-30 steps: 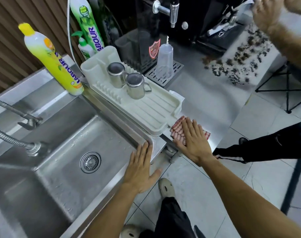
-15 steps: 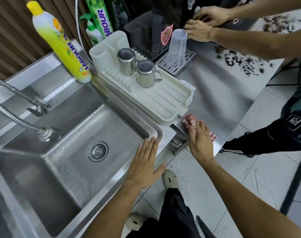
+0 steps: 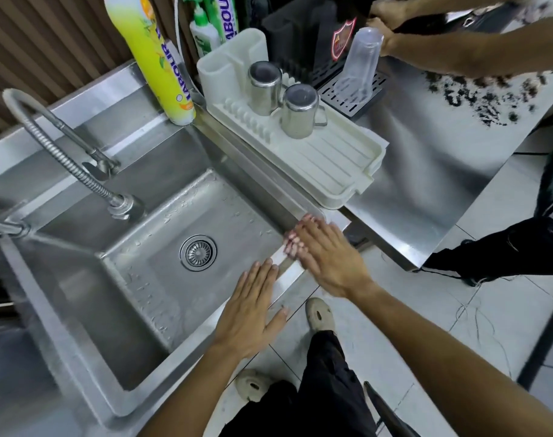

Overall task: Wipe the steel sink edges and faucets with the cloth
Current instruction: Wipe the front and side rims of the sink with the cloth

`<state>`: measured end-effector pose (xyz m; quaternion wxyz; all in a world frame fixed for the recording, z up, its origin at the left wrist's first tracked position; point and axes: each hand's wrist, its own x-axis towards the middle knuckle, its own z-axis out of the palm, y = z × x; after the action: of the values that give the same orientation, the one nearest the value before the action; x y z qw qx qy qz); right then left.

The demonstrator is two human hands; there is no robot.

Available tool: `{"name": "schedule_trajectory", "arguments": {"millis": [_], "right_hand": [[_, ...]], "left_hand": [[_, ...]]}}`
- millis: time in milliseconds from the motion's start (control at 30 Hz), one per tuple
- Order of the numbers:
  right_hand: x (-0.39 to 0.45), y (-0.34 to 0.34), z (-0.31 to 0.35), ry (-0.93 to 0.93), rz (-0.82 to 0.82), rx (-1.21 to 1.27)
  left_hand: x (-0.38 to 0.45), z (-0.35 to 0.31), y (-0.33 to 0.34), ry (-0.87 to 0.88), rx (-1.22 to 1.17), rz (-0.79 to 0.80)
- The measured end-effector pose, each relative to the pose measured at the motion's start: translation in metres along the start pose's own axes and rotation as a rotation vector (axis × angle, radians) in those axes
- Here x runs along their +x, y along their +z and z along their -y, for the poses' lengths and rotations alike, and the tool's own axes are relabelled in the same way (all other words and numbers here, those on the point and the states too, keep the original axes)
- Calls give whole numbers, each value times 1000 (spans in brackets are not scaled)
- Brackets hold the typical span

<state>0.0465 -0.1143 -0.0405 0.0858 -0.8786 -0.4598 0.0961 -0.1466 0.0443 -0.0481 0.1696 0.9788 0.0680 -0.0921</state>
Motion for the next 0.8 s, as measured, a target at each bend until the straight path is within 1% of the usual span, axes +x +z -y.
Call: {"name": "schedule_trajectory", "arguments": {"millis": [67, 133, 167, 267, 300, 367, 467, 533, 600, 633, 700, 733, 800], "right_hand": [[11, -9, -14, 69, -10, -82], [16, -11, -5, 58, 16, -134], [14, -10, 3, 5, 62, -100], [5, -7, 17, -276, 193, -46], [8, -8, 11, -314, 209, -45], [20, -12, -5, -223, 203, -26], [29, -21, -25, -95, 138, -39], [25, -18, -8, -11, 113, -24], [16, -7, 27, 82, 71, -1], [11, -1, 43, 69, 75, 7], [10, 0, 52, -85, 142, -9], [16, -5, 43, -149, 175, -17], [30, -18, 14, -191, 235, -32]], "left_hand": [[1, 0, -1, -2, 2, 12], [0, 1, -1, 4, -4, 22], [-1, 2, -2, 15, -9, 24], [-7, 8, -2, 36, -5, 26], [-10, 10, -2, 42, 0, 23], [-19, 15, -1, 56, 20, 6], [-32, 22, 1, 63, 31, -6], [-36, 23, 2, 56, 21, -14], [-36, 23, 3, 43, 18, -5], [-36, 22, 2, 37, 19, -2], [-36, 21, 1, 38, 22, 9], [-36, 21, 1, 45, 23, 15], [-38, 21, 0, 56, 29, 13]]}}
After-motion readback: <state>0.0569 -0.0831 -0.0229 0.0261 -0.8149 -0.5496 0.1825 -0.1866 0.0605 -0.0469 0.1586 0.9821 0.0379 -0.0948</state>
